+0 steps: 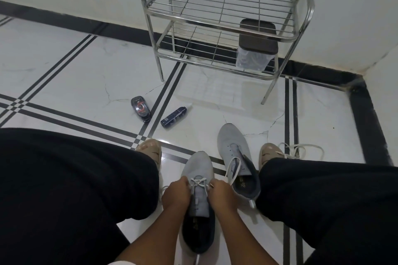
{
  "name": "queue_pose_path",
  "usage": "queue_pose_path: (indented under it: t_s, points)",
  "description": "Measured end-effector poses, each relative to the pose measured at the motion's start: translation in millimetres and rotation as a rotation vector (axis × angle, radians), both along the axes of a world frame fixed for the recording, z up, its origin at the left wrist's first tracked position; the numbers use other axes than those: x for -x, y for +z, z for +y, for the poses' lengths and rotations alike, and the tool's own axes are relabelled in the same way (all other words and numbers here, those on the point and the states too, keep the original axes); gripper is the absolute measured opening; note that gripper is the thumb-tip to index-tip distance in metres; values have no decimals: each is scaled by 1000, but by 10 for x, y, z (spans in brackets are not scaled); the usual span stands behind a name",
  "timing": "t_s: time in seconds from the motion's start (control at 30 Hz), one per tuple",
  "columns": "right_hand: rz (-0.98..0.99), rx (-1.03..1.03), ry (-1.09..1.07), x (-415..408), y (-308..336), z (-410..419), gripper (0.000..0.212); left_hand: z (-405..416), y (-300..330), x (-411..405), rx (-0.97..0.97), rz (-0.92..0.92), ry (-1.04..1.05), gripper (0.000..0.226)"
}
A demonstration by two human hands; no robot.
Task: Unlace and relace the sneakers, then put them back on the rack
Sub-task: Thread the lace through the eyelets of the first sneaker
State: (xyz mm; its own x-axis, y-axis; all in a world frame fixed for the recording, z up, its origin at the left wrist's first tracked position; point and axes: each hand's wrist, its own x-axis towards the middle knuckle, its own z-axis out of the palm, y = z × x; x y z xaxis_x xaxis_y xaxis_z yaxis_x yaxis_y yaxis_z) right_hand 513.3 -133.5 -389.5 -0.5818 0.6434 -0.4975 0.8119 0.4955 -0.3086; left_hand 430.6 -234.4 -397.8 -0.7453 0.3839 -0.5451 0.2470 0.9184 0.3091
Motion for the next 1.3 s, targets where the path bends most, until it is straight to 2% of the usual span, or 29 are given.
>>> queue_pose_path:
  t_s: [0.13, 0.23, 0.3, 0.37, 0.47, 0.57, 0.63, 0.67, 0.73, 0.8, 0.87, 1.03, 1.23, 1.3]
  points:
    - [-5, -43, -214, 0, 69, 62, 24, 13, 37, 30, 40, 49, -3, 17]
    - [-15, -23, -232, 15, 76, 48, 26, 43, 77, 23, 37, 61, 13, 18]
    - [77, -28, -270, 83, 166, 25, 26, 53, 66, 6, -4, 21, 83, 25]
    - [244, -74, -344, 207, 332, 59, 36, 53, 89, -36, -25, -13, 146, 40]
    - [432, -148, -355, 478, 695, 254, 36, 63, 103, -135, 13, -10, 67, 41]
    - [544, -31, -251, 654, 913, 420, 49, 44, 77, -202, 25, -10, 99, 30]
    - [580, 97, -263, 670, 902, 379, 45, 13, 65, -216, -16, -53, 218, 31]
    - [542, 153, -280, 647, 834, 313, 35, -10, 73, -213, -58, -82, 287, 32]
    - [337, 217, -258, 538, 606, 163, 16, -41, 54, -183, -171, -146, 397, 29]
    - [124, 194, -165, 361, 375, 1, 18, -64, 30, -136, -248, -197, 446, 22]
    - [30, 126, -119, 217, 228, -150, 17, -76, 10, -104, -270, -247, 479, 22]
    - [41, 135, -262, 194, 207, -249, 18, -76, -50, -78, -270, -284, 503, 23]
    - [28, 48, -176, 193, 198, -277, 23, -66, -76, -104, -288, -271, 508, 17]
    - [48, 16, -129, 195, 163, -292, 26, -55, -46, -87, -253, -251, 499, 22]
